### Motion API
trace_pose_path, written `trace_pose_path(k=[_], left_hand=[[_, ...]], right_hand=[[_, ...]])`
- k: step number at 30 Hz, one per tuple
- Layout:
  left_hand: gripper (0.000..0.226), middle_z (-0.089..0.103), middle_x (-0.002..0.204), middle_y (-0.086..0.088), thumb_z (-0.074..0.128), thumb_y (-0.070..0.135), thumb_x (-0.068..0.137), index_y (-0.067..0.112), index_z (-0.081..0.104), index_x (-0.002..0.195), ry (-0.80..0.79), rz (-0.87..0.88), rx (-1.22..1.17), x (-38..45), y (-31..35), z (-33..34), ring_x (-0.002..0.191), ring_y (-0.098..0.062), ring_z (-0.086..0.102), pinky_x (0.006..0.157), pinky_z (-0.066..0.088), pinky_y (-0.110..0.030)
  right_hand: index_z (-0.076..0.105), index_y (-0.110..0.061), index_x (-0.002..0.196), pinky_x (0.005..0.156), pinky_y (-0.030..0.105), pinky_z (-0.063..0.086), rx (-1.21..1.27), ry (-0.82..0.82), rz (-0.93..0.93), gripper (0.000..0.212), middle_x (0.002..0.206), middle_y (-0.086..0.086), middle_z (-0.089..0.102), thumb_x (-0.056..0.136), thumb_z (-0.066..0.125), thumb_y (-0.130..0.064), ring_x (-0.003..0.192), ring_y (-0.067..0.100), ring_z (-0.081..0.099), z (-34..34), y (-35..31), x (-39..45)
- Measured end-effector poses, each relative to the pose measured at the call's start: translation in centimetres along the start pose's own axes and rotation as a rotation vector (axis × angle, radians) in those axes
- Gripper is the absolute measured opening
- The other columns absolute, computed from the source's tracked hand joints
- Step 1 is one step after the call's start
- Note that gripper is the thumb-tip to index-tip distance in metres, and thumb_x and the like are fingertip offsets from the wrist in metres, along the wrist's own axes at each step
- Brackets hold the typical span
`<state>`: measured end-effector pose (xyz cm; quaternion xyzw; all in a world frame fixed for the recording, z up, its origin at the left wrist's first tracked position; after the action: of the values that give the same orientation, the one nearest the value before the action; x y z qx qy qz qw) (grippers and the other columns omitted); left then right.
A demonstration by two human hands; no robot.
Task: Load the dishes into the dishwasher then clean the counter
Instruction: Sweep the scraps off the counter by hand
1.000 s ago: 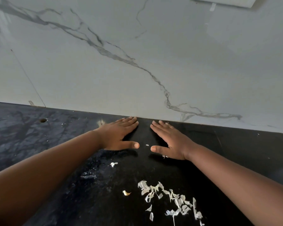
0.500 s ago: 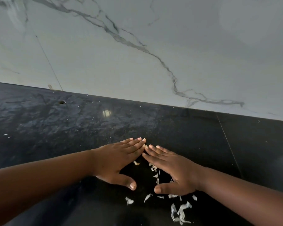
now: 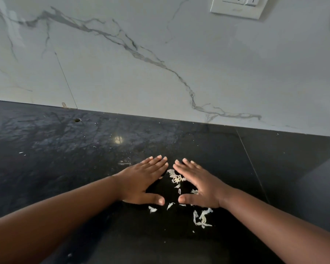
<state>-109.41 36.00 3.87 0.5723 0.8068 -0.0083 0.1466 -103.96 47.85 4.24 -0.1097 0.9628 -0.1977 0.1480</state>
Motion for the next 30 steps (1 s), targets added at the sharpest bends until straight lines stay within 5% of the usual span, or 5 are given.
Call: trace_pose_path(k=[5, 12, 17, 25, 30], left_hand=[[0.111, -0.027, 0.156, -0.004, 0.027, 0.084, 0.078, 0.014, -0.018, 0.151, -0.021, 0.047, -0.044, -2.0, 3.6, 1.4, 0.142, -0.012, -0.030, 0.118, -0.016, -0.030], [0.110, -0.023, 0.158, 0.011, 0.007, 0.093, 0.069, 0.023, -0.015, 0.152, 0.038, 0.063, -0.237, -5.8, 4.2, 1.0, 0.139, 0.003, -0.029, 0.110, -0.020, -0.015], [0.107, -0.030, 0.155, -0.002, 0.019, 0.086, 0.080, 0.014, -0.022, 0.149, 0.030, -0.069, 0.001, -4.5, 3.7, 1.9, 0.140, -0.014, -0.033, 0.111, -0.023, -0.027], [0.104, -0.023, 0.157, -0.001, 0.003, 0.084, 0.076, 0.015, -0.015, 0.151, 0.063, 0.059, 0.006, -4.2, 8.3, 2.8, 0.142, -0.011, -0.029, 0.118, -0.017, -0.031], [0.108, -0.008, 0.161, 0.003, 0.005, 0.090, 0.073, 0.018, -0.004, 0.154, 0.114, 0.120, -0.275, -5.8, 8.1, 2.4, 0.145, -0.002, -0.017, 0.118, -0.011, -0.024]], right_hand=[[0.000, -0.026, 0.156, 0.104, 0.005, -0.016, 0.044, -0.058, -0.016, 0.116, 0.153, -0.020, -0.015, 0.066, 0.029, -0.092, 0.129, -0.021, -0.029, 1.9, -2.9, -2.5], [0.019, -0.034, 0.152, 0.123, 0.033, 0.007, 0.278, 0.275, 0.178, 0.100, 0.159, -0.019, 0.013, 0.072, 0.036, -0.091, 0.145, -0.007, -0.001, -0.3, 0.6, -8.9], [-0.018, -0.025, 0.152, 0.122, 0.035, -0.008, -0.167, 0.092, 0.456, 0.124, 0.158, -0.007, -0.025, 0.059, 0.010, -0.102, 0.143, 0.008, -0.028, 2.3, 4.0, -11.4], [-0.019, -0.016, 0.152, 0.121, 0.034, -0.007, -0.186, 0.113, 0.291, 0.112, 0.156, -0.006, -0.027, 0.072, 0.003, -0.091, 0.143, 0.008, -0.029, 5.5, -4.1, -8.2], [-0.012, -0.024, 0.154, 0.122, 0.029, -0.002, 0.108, 0.179, 0.228, 0.113, 0.159, -0.014, -0.016, 0.072, 0.027, -0.092, 0.143, -0.006, -0.021, 5.7, -6.6, -9.4]])
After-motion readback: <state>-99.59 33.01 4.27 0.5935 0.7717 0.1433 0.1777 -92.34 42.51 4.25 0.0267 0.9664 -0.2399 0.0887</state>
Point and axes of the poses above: each hand's wrist, its own x-axis towards the middle knuckle, its own z-axis out of the palm, y = z × x, the point moved 9 cm from there along x, towards the middle knuckle
